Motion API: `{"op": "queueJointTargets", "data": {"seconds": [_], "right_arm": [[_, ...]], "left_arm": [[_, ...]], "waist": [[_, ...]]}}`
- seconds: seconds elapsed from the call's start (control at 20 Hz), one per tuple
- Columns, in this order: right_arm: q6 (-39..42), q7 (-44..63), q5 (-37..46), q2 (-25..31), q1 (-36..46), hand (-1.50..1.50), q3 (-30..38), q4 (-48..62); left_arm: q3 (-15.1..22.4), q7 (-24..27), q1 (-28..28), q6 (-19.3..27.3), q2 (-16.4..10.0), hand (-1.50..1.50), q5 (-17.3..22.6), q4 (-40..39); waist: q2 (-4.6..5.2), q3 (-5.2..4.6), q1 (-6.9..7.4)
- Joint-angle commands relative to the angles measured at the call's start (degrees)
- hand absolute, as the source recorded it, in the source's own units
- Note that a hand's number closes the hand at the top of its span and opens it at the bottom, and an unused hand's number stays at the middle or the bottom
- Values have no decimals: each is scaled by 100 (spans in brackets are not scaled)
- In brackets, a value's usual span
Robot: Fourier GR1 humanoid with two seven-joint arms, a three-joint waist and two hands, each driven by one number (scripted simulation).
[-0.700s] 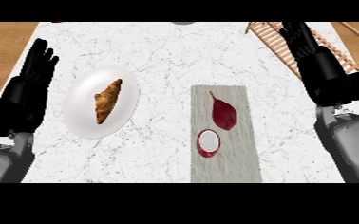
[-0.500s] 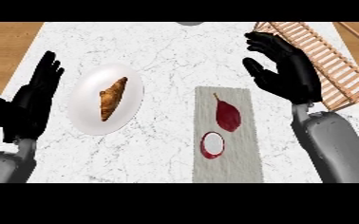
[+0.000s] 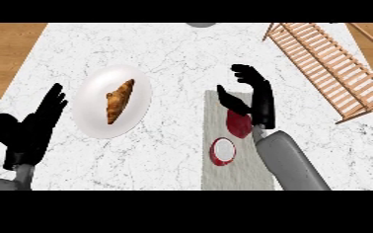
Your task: Pick the pear from the placemat and place it in the tiered shelf
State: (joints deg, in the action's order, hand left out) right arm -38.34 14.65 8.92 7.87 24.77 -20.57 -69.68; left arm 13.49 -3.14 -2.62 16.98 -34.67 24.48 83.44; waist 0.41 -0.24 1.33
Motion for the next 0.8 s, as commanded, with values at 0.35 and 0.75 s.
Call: {"op": "queueJointTargets", "data": {"seconds": [0.35, 0.75], "right_arm": [[323, 3554, 2333, 122, 970, -150, -1145, 449], [3403, 4988, 1564, 434, 1533, -150, -1543, -71]], "left_arm": [[-222, 215, 477, -366, -46, 0, 26, -126], [-264, 183, 203, -281, 120, 0, -45, -347]], "waist": [[-119, -3, -162], [-73, 9, -208]]}}
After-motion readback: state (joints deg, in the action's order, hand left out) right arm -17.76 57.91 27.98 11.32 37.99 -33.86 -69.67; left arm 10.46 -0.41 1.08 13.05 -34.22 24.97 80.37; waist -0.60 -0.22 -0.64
